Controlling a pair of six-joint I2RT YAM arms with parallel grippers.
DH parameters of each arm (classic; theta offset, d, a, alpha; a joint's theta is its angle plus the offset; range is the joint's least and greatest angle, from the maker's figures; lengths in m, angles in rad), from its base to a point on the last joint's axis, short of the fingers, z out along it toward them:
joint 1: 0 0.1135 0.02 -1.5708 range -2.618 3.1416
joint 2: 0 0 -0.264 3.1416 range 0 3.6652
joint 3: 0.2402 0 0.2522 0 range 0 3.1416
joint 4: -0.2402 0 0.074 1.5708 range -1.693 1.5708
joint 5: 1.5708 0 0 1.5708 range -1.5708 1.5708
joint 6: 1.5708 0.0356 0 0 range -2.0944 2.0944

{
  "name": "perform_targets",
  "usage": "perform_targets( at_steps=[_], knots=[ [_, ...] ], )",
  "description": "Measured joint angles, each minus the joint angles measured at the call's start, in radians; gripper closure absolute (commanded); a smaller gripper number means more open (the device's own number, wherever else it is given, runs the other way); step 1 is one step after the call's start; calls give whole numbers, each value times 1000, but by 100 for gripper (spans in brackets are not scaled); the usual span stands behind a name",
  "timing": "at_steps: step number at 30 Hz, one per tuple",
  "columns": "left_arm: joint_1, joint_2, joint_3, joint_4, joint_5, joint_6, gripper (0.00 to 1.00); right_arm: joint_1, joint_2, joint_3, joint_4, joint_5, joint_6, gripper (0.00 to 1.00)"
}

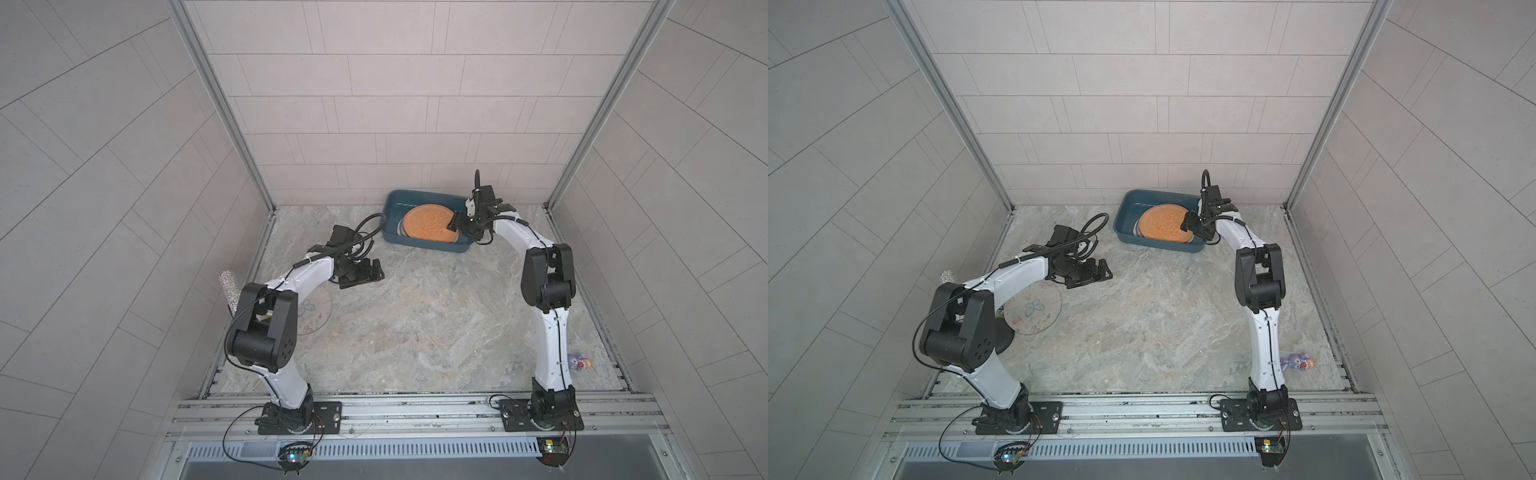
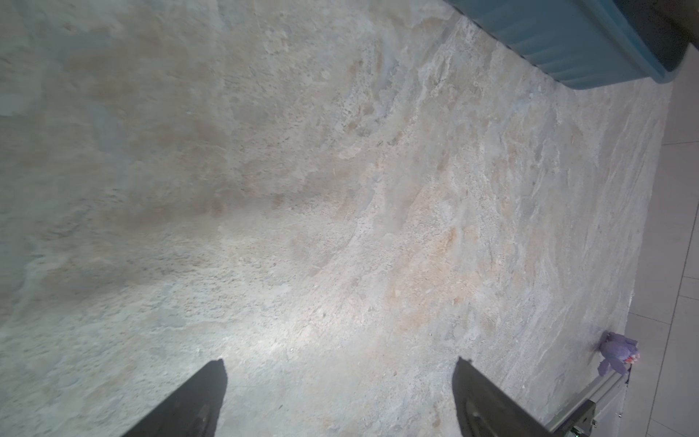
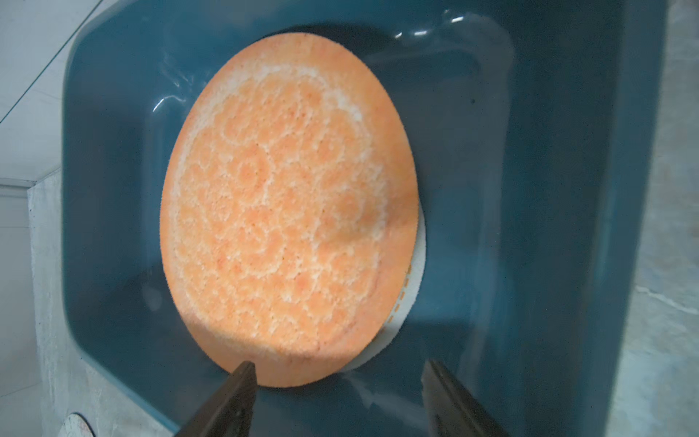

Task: Put the coasters into the storage box
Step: Place the coaster in the storage box, then move the coaster to the center of the board.

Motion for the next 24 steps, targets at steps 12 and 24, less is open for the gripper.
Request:
perform_targets(
  at_steps=[12, 24],
  knots=[
    [214, -105, -81, -99, -230, -38, 0, 79, -290, -224, 34, -55, -42, 15],
    [365, 111, 124, -204, -410, -30, 7, 233, -502, -529, 97, -104, -41, 13]
  ],
)
